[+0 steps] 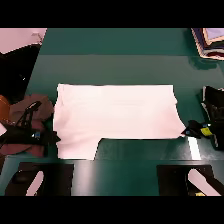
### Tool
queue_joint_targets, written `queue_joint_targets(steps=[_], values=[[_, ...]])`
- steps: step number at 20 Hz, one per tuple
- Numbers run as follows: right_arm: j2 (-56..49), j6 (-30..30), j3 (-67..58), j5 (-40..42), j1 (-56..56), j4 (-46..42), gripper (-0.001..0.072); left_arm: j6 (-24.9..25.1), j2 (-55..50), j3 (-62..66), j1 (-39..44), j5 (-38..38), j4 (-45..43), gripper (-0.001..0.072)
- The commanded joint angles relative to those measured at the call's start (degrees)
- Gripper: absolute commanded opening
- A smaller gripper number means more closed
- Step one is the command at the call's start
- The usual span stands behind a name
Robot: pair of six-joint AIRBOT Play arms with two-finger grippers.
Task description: Fold the shirts.
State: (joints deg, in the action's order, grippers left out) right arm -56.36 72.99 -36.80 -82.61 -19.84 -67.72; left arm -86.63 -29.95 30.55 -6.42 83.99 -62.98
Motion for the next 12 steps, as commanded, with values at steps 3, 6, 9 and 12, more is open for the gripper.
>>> queue_joint_targets(steps=[3, 6, 9, 12], values=[[13.90, 4.33, -2.27, -6.75, 2.45, -7.32, 0.0011, -6.36, 5.88, 1.84, -0.04, 5.18, 5.27, 0.0025], [10.05, 6.88, -8.83, -2.19, 8.96, -7.32, 0.0011, -3.91, -1.40, 6.75, -0.04, -3.96, 3.30, 0.0026], [0.24, 8.15, -16.94, 3.28, 14.49, -7.28, 0.0011, 0.26, -12.83, 12.44, -0.04, -13.73, 2.29, 0.0028], [-11.67, 8.15, -26.01, 4.70, 16.57, -7.19, 0.0012, 3.30, -25.24, 19.06, -0.04, -23.65, 1.92, 0.0029]])
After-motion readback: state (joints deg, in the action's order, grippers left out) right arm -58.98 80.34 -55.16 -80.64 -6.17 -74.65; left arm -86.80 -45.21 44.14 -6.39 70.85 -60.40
